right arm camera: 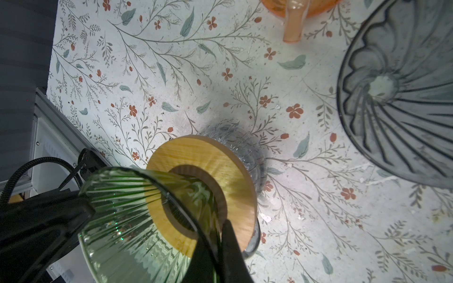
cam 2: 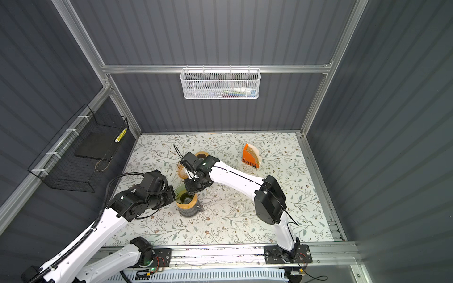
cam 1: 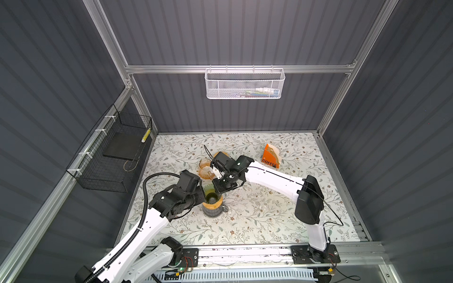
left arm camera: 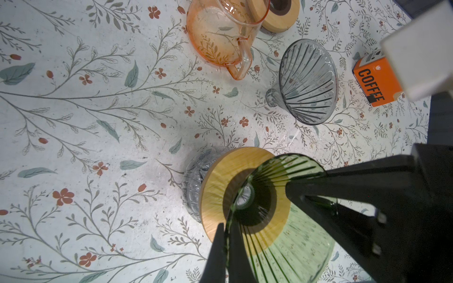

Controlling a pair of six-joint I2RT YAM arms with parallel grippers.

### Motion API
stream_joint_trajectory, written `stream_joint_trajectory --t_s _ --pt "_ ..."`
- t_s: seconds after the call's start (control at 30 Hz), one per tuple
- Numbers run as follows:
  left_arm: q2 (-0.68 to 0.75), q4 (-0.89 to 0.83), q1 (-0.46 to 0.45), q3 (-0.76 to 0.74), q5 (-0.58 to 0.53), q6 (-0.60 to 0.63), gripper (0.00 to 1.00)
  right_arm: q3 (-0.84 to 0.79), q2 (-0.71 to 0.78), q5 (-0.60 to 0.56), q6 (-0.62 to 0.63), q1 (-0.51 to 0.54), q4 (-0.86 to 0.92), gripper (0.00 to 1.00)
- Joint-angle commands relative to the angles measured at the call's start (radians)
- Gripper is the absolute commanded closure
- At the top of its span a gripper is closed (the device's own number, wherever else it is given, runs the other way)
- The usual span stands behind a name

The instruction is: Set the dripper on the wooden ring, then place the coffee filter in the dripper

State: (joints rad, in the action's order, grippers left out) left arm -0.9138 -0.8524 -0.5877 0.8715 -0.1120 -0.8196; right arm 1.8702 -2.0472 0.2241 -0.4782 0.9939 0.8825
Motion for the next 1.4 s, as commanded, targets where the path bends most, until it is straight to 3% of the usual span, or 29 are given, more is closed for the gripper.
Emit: stream_joint_trajectory --t_s 0.0,1.37 --pt "-0.017 -0.074 -0.001 -0.033 0.038 -0.009 1.0 -0.016 -0.042 -0.034 0.009 0.018 -0.003 1.0" --pt "-0.011 -0.033 -0.001 -0.107 0.084 -0.039 1.0 -0.134 -0.021 -0.069 0.001 0.021 -0.058 1.0"
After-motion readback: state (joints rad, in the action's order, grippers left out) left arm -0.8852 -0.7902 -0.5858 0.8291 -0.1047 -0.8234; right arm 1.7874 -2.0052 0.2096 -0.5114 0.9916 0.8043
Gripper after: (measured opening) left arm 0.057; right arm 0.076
